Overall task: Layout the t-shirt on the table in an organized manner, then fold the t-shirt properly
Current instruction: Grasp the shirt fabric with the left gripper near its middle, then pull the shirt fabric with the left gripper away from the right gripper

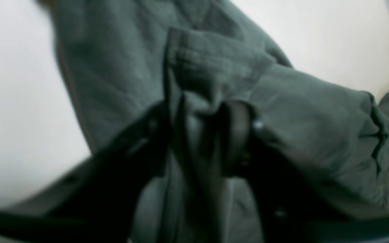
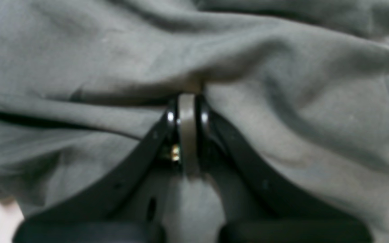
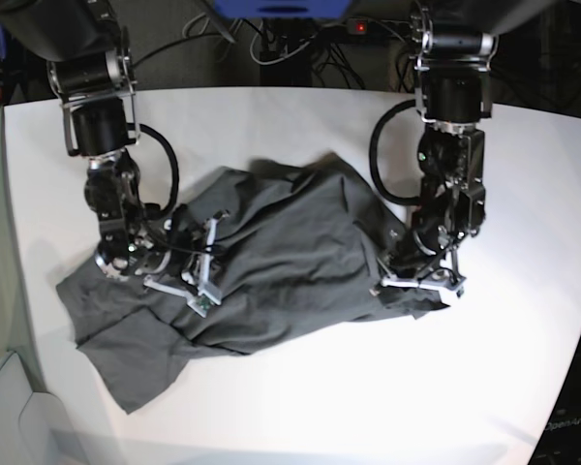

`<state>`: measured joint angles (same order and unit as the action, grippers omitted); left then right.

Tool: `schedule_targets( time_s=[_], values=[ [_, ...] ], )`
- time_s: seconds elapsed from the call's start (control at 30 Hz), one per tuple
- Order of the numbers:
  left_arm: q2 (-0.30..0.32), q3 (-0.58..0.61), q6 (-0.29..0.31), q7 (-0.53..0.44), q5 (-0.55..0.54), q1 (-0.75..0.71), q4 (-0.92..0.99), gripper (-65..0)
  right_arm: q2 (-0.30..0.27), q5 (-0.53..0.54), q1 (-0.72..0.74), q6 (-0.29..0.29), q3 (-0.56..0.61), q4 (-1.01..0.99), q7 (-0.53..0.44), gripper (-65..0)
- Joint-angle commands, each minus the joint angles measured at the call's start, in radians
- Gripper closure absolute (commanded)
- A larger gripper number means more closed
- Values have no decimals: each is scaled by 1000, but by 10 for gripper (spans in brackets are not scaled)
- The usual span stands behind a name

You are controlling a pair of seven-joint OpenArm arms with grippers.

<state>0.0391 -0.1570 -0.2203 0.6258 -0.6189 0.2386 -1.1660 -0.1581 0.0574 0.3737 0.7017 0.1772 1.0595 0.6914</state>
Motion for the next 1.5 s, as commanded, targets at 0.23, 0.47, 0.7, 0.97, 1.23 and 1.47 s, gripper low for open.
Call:
schedule_targets(
  time_s=[0.23,0.47,0.7,0.97,1.23,1.47],
  values=[
    [2,-5,3,1,-16,-55,-246,-3,-10,-37,15,-4,-3,1,40,-3],
    [12,-65,-63,3,-91,-285,-564,-5,-8,-37,17,-4,-5,1,40,-3],
    [71,-207,-61,1,-299,-555,-707,-5,-5,-37,17,-4,-5,1,40,-3],
    [94,-332,-46,3,-315,-686,-714,-5,5,-37,17,-4,-2,1,38,-3],
    [101,-369,-1,3,-333,-758,-711,-6,7,-37,29,-4,0,0,38,-3],
    [103,-367,-1,3,-333,-816,-731,-8,2,-37,31,-4,0,0,38,-3]
  ],
)
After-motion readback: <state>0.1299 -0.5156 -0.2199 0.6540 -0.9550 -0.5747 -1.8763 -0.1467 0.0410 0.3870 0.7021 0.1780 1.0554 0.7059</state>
